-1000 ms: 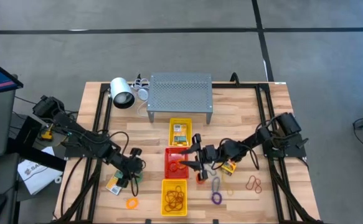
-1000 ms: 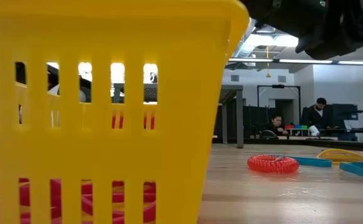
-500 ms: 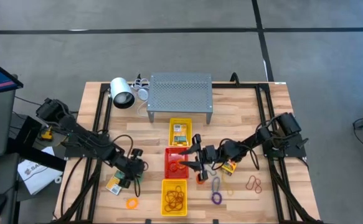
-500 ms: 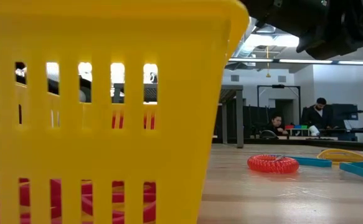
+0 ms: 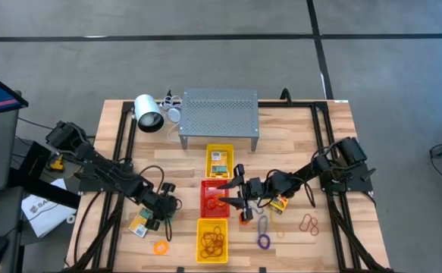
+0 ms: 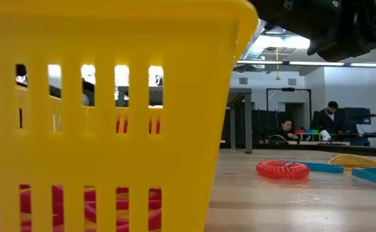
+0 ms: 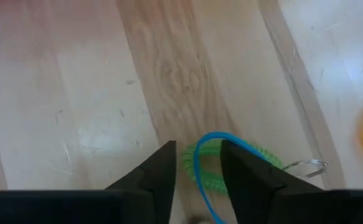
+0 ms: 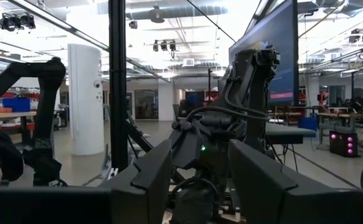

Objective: Pick & Place Office Desk Supplies
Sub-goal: Put the blue rubber band into the bottom yellow bin

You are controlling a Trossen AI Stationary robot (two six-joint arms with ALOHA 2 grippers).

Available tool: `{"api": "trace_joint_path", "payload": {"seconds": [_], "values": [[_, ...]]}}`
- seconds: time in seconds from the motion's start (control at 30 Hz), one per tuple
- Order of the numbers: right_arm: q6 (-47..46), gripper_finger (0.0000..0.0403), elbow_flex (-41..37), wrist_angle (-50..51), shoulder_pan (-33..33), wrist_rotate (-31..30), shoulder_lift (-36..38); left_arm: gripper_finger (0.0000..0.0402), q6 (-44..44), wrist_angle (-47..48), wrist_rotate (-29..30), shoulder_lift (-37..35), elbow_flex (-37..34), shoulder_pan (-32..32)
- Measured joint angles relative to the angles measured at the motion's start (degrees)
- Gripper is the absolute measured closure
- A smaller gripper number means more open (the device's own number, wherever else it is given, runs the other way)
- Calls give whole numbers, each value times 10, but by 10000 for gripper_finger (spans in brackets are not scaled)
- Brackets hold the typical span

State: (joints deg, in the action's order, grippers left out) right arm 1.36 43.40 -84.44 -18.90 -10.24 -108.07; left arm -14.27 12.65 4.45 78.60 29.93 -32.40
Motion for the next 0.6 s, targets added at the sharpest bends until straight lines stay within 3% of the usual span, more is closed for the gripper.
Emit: {"api": "trace_joint_path", "payload": {"seconds": [0.33, 0.6], "values": [[-14, 248, 0, 7, 0, 0, 0, 392, 4, -1, -18, -1, 0, 3], [-14, 248, 0, 9, 0, 0, 0, 399, 4, -3, -18, -1, 0, 3]]}}
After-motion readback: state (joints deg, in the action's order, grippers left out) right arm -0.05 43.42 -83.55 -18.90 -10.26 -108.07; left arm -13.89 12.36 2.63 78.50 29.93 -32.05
